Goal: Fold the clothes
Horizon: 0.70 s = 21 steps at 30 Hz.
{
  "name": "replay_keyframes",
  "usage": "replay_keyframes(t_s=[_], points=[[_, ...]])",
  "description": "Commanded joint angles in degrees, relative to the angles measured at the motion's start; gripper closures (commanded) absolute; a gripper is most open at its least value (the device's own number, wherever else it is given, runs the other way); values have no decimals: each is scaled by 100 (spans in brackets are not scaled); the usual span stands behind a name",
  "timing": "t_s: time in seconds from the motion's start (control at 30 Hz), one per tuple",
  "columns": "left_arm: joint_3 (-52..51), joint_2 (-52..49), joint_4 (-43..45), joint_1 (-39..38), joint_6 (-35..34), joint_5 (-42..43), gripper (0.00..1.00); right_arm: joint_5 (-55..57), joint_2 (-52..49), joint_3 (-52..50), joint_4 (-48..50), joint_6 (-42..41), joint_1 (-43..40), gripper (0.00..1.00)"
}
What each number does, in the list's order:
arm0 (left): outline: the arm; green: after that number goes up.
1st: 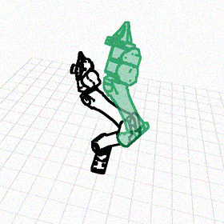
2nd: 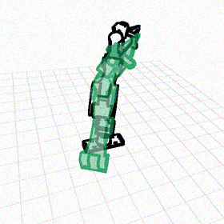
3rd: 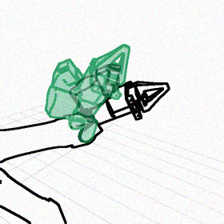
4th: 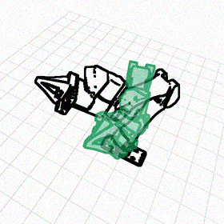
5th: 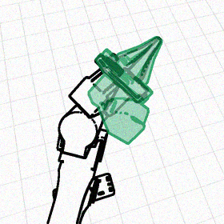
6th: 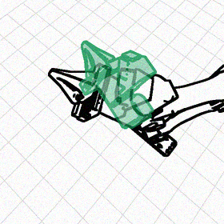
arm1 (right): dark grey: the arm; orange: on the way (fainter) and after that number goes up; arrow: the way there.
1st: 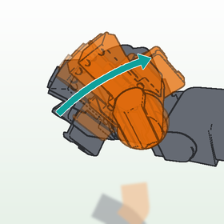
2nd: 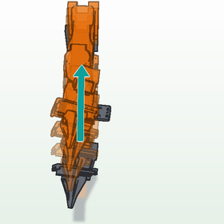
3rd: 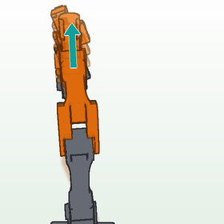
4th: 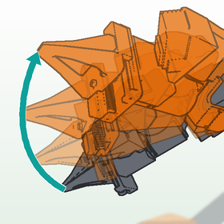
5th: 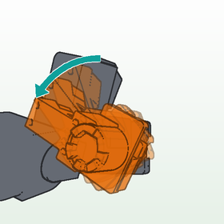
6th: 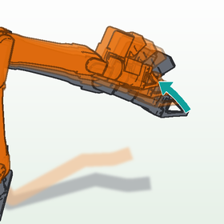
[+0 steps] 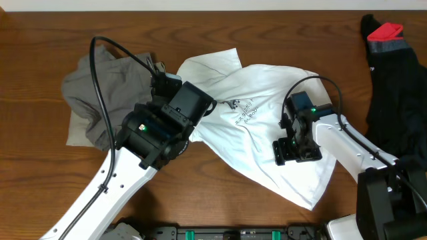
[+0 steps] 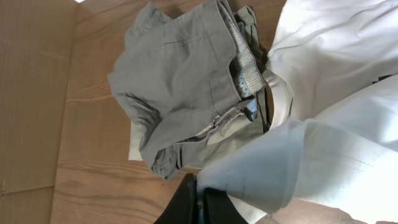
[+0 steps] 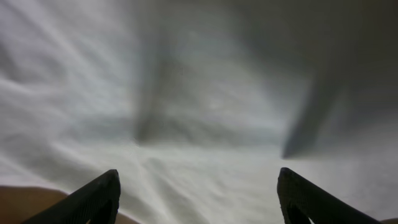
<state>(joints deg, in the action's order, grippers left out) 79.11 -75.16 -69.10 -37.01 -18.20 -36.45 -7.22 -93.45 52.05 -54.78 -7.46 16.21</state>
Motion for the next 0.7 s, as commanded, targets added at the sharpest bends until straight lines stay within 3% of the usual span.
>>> replay_keyframes(t_s=[0.0, 0.23, 0.67], points=[[15, 57, -2, 37, 37, -184, 94, -551, 197, 0, -107, 343, 37, 23], [15, 59, 138, 85, 31, -551, 94, -553, 601, 0, -566, 435, 588, 25], [33, 59, 275, 804, 39, -562, 94, 101, 601, -151, -1036, -1130, 2153, 27]])
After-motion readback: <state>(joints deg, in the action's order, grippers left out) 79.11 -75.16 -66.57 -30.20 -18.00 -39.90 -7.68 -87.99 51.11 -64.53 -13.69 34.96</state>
